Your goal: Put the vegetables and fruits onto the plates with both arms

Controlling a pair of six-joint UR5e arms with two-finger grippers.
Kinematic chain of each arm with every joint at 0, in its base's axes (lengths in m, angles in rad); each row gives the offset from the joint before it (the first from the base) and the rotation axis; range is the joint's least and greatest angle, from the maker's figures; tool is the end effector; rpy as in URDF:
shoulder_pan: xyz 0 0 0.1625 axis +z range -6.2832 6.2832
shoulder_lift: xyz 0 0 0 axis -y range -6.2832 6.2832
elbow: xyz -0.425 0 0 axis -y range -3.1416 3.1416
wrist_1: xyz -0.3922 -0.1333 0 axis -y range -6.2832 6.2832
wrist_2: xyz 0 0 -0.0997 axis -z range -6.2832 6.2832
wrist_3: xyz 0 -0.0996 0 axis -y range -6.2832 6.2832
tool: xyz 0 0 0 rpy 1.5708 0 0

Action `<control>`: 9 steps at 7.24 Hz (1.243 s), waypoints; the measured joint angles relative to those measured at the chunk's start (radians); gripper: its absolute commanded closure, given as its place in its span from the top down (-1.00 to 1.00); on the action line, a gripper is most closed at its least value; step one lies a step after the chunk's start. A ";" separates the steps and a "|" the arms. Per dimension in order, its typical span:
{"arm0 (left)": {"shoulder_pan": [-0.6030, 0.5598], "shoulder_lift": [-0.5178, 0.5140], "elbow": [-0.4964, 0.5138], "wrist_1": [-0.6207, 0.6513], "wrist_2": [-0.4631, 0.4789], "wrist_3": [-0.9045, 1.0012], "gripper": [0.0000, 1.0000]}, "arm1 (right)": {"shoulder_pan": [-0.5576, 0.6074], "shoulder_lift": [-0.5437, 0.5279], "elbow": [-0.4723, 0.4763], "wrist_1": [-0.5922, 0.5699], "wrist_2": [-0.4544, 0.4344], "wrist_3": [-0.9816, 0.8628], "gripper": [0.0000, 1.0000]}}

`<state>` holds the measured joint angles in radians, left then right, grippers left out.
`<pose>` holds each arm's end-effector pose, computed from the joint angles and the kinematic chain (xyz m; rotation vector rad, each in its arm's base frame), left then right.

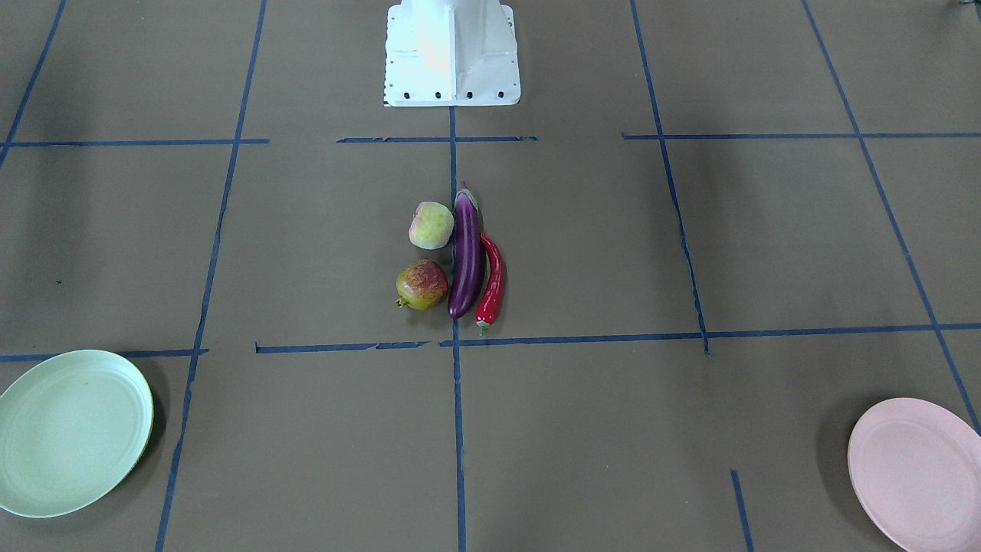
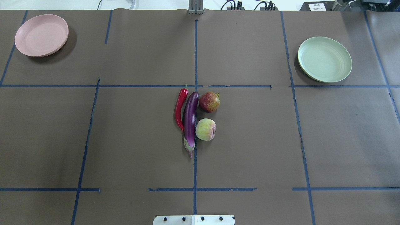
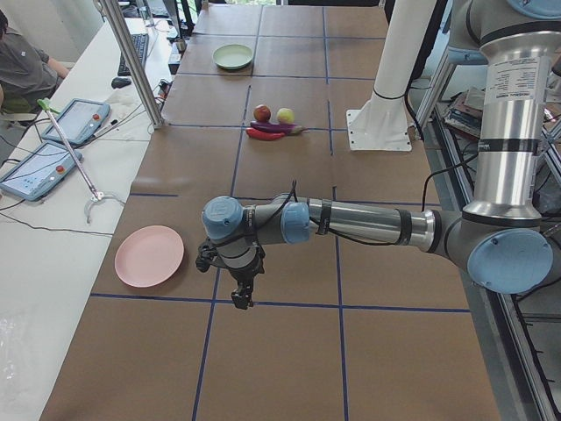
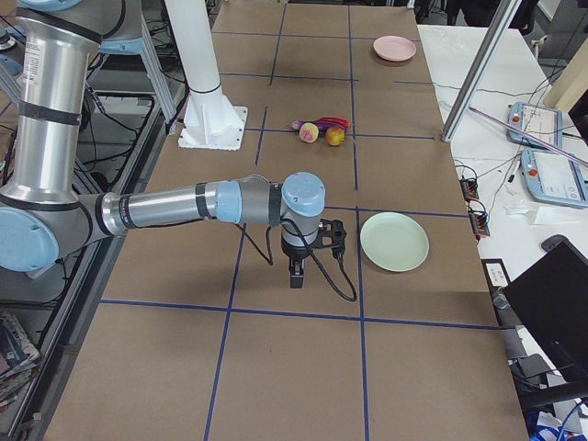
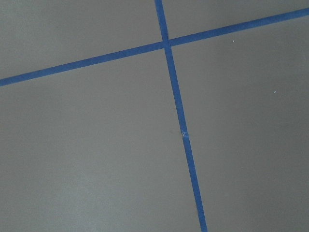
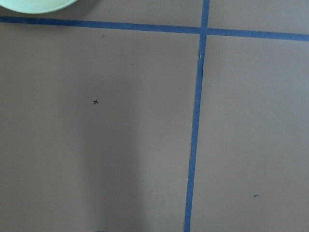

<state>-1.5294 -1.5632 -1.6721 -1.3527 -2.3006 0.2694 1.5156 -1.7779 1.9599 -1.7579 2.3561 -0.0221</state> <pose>-0.0471 -0.4793 0.6368 -0.0352 0.7396 0.2511 0.0408 -0.4005 0.5784 -0.0178 -0.7853 -0.0713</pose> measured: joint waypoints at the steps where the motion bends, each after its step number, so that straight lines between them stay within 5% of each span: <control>1: 0.000 0.000 0.000 0.001 -0.002 0.001 1.00 | 0.000 0.000 0.001 0.000 0.000 0.000 1.00; 5: 0.001 -0.004 -0.003 0.001 -0.006 0.002 1.00 | -0.036 0.053 0.000 0.113 0.022 0.031 0.99; 9: 0.003 -0.004 -0.003 -0.003 -0.007 0.001 1.00 | -0.324 0.319 -0.005 0.237 0.010 0.237 0.99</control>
<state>-1.5261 -1.5677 -1.6751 -1.3558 -2.3075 0.2700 1.1912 -1.4584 1.9544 -1.5210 2.3665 0.2146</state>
